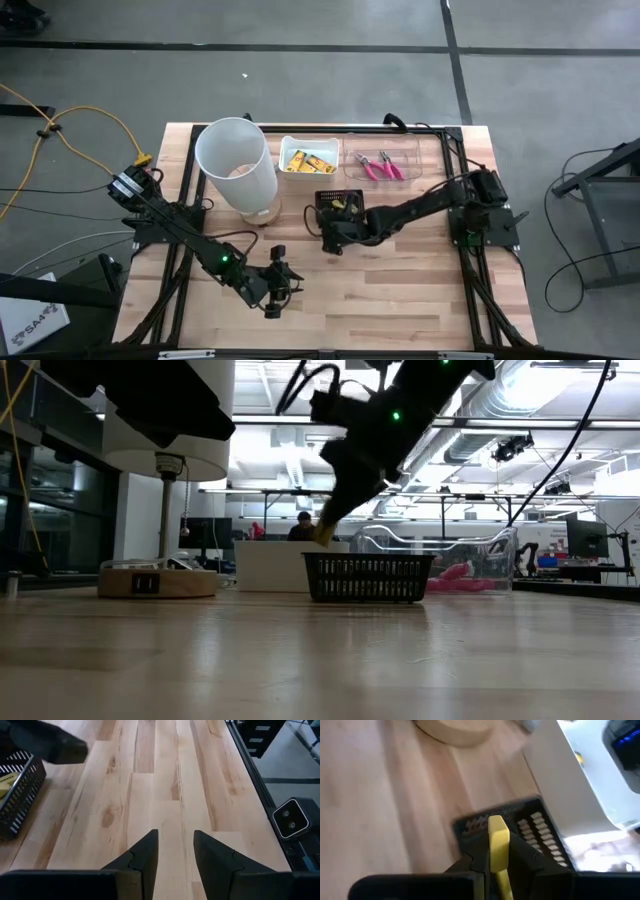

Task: Pick & Place School Supplies
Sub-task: Put the yellow eraser into the black bin

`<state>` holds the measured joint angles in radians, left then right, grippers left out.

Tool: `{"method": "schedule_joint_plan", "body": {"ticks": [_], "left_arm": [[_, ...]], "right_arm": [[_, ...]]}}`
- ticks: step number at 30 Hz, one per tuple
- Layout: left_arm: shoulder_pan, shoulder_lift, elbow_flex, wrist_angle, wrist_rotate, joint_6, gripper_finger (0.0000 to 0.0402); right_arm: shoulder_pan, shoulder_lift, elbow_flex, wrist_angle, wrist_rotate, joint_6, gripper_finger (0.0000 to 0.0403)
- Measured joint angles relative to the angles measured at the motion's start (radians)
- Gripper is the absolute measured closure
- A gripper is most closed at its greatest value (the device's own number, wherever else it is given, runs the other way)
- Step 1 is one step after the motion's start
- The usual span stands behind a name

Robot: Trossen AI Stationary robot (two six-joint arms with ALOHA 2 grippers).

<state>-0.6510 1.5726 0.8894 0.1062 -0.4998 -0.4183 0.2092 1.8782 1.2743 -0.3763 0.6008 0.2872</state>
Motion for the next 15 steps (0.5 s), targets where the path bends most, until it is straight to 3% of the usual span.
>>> {"method": "schedule_joint_plan", "body": {"ticks": [6, 15], "left_arm": [[0.000, 0.000, 0.000, 0.000, 0.001, 0.000, 0.0281], [0.000, 0.000, 0.000, 0.002, 0.016, 0.000, 0.0281]], "right_arm": [[-0.052, 0.000, 0.000, -0.047, 0.002, 0.005, 0.0371], [-0.139, 0.050, -0.002, -0.031, -0.118, 0.004, 0.0365]]}}
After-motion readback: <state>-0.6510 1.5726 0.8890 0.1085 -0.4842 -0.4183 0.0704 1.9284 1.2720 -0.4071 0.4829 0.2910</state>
